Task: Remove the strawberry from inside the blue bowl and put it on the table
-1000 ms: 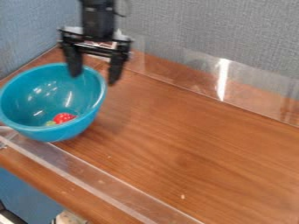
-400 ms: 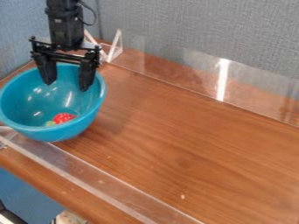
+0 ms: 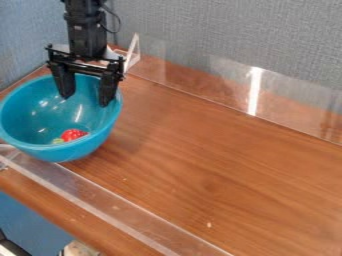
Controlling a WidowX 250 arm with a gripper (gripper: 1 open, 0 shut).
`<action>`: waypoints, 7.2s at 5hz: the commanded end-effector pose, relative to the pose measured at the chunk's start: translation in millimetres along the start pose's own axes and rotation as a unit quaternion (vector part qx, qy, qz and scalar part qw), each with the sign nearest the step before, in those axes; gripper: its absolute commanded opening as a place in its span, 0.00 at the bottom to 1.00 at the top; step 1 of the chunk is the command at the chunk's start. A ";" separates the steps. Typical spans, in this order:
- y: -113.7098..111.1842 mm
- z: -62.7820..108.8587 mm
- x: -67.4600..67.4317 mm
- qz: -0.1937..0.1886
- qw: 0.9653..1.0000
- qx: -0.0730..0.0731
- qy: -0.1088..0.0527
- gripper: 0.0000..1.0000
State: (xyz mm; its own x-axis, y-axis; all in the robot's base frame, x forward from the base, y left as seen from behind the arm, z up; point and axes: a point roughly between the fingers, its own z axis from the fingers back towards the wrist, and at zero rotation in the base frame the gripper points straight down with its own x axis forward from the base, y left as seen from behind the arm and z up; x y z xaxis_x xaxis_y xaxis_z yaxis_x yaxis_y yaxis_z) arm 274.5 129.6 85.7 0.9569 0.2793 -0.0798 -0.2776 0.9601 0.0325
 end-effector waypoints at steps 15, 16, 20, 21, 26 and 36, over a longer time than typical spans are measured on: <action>-13.1 54.5 -29.0 -0.022 0.994 0.021 -0.101 0.00; -15.7 58.4 -21.9 -0.010 0.994 0.023 -0.103 0.00; -66.6 54.6 -5.4 -0.019 0.994 0.031 -0.101 0.00; -84.0 49.0 -12.0 -0.032 0.994 0.032 -0.101 0.00; -151.3 -50.7 -23.1 -0.122 0.991 0.021 -0.058 0.00; -147.3 -11.5 -30.6 -0.155 0.985 0.008 -0.077 1.00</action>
State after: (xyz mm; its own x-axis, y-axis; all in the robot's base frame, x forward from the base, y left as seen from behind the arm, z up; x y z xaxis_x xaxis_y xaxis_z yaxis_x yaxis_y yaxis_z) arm 276.2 -22.0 59.3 0.9989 -0.0450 0.0153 0.0441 0.9976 0.0535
